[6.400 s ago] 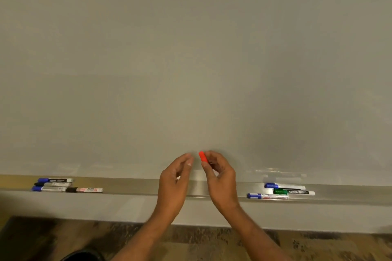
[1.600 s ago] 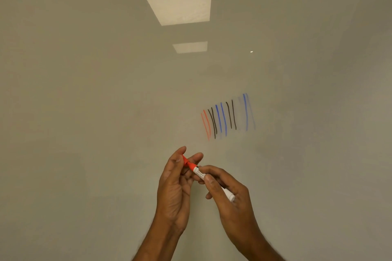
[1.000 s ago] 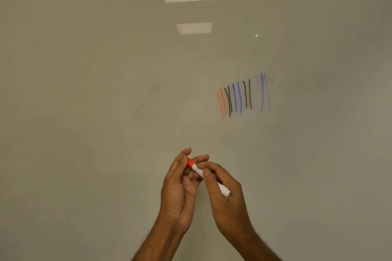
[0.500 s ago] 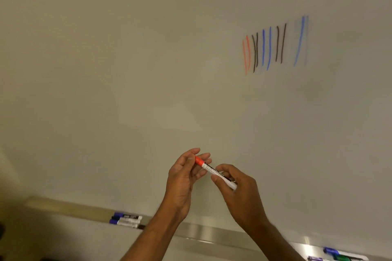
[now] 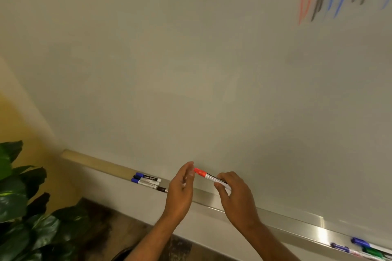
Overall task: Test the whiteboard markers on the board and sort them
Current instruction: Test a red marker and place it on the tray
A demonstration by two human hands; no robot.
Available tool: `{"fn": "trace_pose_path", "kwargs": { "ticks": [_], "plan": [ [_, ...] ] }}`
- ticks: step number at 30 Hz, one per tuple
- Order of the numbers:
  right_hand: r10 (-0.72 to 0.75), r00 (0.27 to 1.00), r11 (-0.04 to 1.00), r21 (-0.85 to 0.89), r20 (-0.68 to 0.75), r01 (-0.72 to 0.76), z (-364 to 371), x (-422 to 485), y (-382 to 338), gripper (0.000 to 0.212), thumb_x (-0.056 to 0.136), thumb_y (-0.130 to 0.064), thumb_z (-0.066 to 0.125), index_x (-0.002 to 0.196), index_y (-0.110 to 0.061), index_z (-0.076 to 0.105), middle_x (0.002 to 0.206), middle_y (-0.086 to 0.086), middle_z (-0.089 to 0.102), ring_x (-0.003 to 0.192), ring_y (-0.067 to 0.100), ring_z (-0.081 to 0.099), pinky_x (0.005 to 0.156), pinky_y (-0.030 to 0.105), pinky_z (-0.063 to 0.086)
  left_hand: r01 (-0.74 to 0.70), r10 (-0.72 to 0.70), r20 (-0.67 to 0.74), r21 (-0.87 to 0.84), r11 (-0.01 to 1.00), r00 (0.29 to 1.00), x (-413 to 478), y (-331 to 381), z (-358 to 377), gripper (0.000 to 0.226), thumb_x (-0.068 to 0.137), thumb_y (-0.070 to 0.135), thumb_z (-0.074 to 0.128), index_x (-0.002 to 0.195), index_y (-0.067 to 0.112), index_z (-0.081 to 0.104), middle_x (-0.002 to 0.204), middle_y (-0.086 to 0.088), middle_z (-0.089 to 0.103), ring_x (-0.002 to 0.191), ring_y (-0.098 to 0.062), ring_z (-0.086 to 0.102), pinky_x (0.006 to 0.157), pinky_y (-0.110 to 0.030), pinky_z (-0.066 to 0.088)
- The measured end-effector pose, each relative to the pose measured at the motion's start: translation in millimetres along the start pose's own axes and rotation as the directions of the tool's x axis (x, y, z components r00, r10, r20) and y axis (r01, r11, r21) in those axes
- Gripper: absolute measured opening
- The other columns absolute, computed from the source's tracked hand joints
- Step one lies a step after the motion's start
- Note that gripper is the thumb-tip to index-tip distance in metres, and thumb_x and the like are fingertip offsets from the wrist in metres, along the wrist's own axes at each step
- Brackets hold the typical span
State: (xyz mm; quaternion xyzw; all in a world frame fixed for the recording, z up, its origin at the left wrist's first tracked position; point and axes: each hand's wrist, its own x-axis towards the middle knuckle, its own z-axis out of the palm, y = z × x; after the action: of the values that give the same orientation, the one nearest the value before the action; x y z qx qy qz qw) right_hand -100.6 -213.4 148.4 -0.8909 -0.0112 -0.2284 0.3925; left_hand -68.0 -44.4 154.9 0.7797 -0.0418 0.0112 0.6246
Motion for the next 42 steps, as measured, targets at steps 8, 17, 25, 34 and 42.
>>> {"fn": "trace_pose_path", "kwargs": {
  "ticks": [8, 17, 25, 34, 42],
  "plan": [
    [0.066, 0.995, 0.981, -0.185, 0.074, -0.051, 126, 30, 32, 0.013, 0.092, -0.023, 0.067, 0.105, -0.022, 0.069, 0.095, -0.008, 0.068, 0.084, 0.015, 0.062, 0.076, 0.029, 0.053, -0.151, 0.144, 0.074, 0.742, 0.653, 0.987, 66, -121, -87, 0.052, 0.109, 0.026, 0.039, 0.159, 0.022, 0.028, 0.168, 0.002, 0.012, 0.156, -0.013, -0.002, 0.125, -0.035, -0.002],
    [0.073, 0.964, 0.946, -0.323, 0.254, 0.013, 232, 50, 65, 0.016, 0.083, -0.019, 0.076, 0.098, -0.019, 0.073, 0.09, -0.002, 0.074, 0.08, 0.02, 0.069, 0.072, 0.033, 0.056, -0.106, -0.058, 0.152, 0.869, 0.484, 0.987, 103, -194, -129, 0.058, 0.11, 0.032, 0.02, 0.155, 0.023, -0.017, 0.163, -0.003, -0.026, 0.152, -0.022, -0.026, 0.123, -0.037, -0.015],
    [0.144, 0.918, 0.936, -0.353, 0.368, -0.005, 282, 43, 90, 0.031, 0.097, -0.022, 0.06, 0.127, -0.018, 0.063, 0.127, 0.002, 0.065, 0.117, 0.022, 0.06, 0.105, 0.032, 0.042, -0.092, -0.088, 0.165, 0.835, 0.543, 0.982, 116, -240, -122, 0.055, 0.108, 0.035, 0.014, 0.152, 0.026, -0.018, 0.163, -0.004, -0.026, 0.152, -0.023, -0.026, 0.123, -0.037, -0.015],
    [0.068, 0.937, 0.882, -0.459, 0.342, 0.103, 304, 43, 96, 0.051, 0.051, -0.014, 0.097, 0.097, -0.021, 0.076, 0.097, -0.004, 0.075, 0.089, 0.016, 0.071, 0.085, 0.034, 0.056, -0.111, -0.047, 0.168, 0.808, 0.579, 0.985, 120, -263, -119, 0.06, 0.101, 0.029, 0.023, 0.158, 0.017, 0.01, 0.166, -0.008, 0.01, 0.155, -0.032, 0.007, 0.127, -0.041, -0.002],
    [-0.019, 0.953, 0.897, -0.416, 0.302, 0.15, 284, 35, 99, 0.03, 0.08, -0.018, 0.077, 0.11, -0.018, 0.072, 0.106, 0.0, 0.072, 0.099, 0.02, 0.068, 0.092, 0.037, 0.055, -0.148, -0.002, 0.182, 0.803, 0.577, 0.983, 115, -245, -104, 0.079, 0.095, 0.066, -0.017, 0.16, 0.026, 0.005, 0.169, 0.002, -0.004, 0.156, -0.015, -0.015, 0.125, -0.034, -0.011]
  ]
}}
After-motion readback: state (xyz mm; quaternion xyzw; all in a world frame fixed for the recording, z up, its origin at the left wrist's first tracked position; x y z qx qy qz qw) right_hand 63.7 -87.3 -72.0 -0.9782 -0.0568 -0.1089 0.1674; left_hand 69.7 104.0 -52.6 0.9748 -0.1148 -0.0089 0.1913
